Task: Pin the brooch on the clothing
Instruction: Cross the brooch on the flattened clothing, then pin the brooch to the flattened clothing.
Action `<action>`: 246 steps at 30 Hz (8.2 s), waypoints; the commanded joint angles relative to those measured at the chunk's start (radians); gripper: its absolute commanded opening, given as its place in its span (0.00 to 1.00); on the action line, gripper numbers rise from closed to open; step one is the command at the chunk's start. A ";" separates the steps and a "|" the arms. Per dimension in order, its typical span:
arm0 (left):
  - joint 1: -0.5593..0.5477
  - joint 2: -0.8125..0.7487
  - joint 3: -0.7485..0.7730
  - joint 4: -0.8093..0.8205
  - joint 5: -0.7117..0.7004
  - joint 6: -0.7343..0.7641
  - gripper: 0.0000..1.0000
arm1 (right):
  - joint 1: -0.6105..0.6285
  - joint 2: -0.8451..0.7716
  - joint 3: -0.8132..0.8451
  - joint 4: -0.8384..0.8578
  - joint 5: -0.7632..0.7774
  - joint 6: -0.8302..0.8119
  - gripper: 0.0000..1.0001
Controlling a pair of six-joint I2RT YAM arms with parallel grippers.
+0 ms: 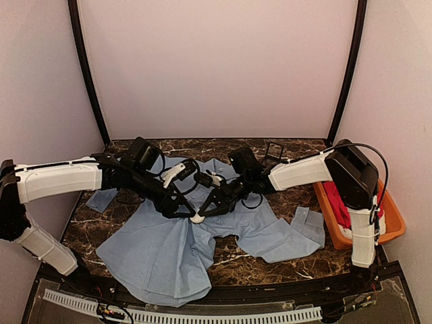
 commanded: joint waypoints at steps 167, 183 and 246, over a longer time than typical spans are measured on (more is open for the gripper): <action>0.053 0.212 0.245 -0.287 0.239 0.262 0.47 | 0.017 -0.027 0.095 -0.220 -0.006 -0.148 0.00; 0.023 0.244 0.303 -0.358 0.152 0.302 0.47 | 0.018 -0.005 0.125 -0.291 0.020 -0.180 0.00; -0.001 0.179 0.253 -0.333 0.151 0.297 0.45 | 0.001 -0.027 0.133 -0.317 0.027 -0.197 0.00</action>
